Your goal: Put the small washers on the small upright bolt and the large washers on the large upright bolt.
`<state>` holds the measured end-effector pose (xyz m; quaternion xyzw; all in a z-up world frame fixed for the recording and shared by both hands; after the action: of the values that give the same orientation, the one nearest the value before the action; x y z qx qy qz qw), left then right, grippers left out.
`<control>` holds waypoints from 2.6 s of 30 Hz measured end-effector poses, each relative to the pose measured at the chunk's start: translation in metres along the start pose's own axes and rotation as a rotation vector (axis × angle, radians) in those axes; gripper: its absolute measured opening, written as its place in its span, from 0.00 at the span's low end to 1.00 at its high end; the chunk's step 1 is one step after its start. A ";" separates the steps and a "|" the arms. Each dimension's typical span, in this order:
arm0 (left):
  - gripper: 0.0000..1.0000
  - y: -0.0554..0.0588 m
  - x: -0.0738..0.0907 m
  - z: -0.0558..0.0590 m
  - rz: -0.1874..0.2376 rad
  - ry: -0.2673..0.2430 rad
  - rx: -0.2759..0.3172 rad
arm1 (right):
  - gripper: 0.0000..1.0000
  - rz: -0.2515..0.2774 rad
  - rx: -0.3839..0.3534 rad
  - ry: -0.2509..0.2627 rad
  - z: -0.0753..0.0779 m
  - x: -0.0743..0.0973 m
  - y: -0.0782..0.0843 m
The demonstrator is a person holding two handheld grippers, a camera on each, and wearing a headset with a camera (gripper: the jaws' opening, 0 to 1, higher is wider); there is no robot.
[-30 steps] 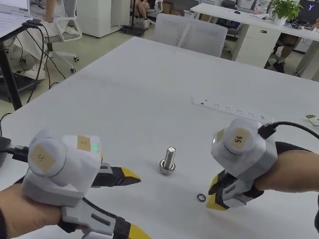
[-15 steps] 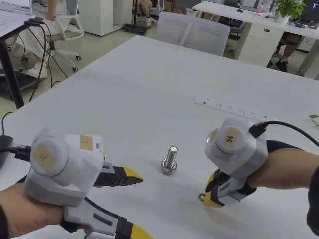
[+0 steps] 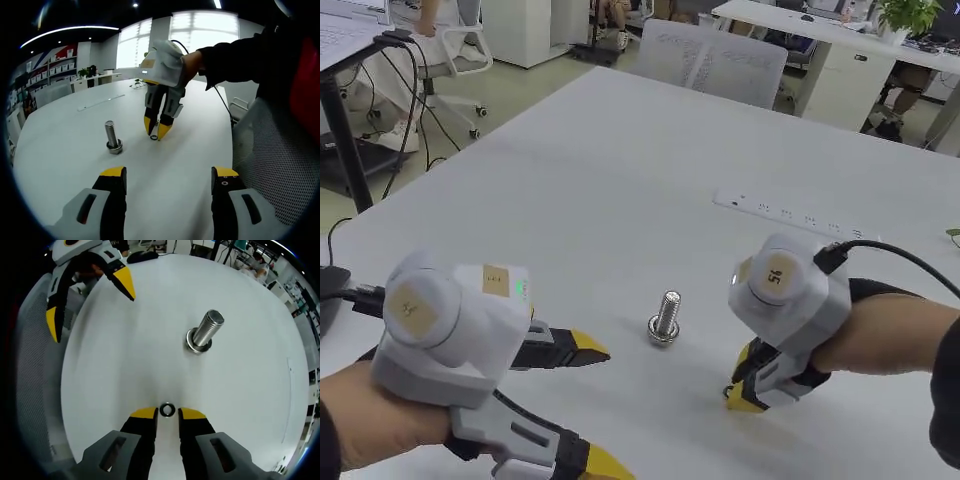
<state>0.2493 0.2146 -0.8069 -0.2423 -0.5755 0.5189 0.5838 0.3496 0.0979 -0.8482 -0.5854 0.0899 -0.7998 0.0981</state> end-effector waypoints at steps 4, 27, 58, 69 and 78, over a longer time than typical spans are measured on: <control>0.68 0.000 0.000 0.000 0.000 -0.001 0.000 | 0.17 -0.004 -0.009 -0.016 -0.002 0.000 0.001; 0.68 -0.001 0.000 0.000 -0.002 0.000 -0.001 | 0.15 -0.005 -0.006 0.008 -0.003 0.002 0.001; 0.68 0.000 -0.002 0.005 -0.009 0.015 -0.012 | 0.14 -0.030 -0.068 0.043 -0.004 0.034 0.038; 0.68 -0.001 -0.001 0.004 -0.004 0.012 -0.016 | 0.14 -0.059 -0.080 0.054 0.001 0.045 0.055; 0.68 -0.003 -0.001 0.003 -0.005 0.012 -0.020 | 0.14 -0.061 -0.093 0.084 0.015 0.061 0.060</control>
<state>0.2471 0.2116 -0.8044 -0.2499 -0.5777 0.5101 0.5862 0.3490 0.0231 -0.8029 -0.5576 0.1129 -0.8213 0.0424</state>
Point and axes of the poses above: the centre of the closed fingertips' face, and the gripper's own axes: x roughly backward along the fingers, z roughly to its right, y roughly out of its underside, the point moved 3 cm from there along x, roughly backward along the fingers, and after that the axes turned 15 degrees about y, right-handed, at the moved point
